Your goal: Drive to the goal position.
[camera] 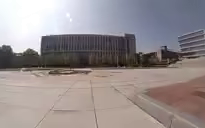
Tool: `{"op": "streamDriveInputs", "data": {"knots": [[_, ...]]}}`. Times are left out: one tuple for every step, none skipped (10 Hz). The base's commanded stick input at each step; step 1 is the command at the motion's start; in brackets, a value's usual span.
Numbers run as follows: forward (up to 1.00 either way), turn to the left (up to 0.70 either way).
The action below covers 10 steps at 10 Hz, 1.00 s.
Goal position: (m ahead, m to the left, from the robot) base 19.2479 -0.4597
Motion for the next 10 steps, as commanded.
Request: {"op": "streamDriveInputs", "data": {"knots": [[0.7,0.0],[0.7,0.0],[0.7,0.0],[0.7,0.0],[0.7,0.0],[0.7,0.0],[0.7,0.0],[0.7,0.0],[0.7,0.0],[0.7,0.0]]}}
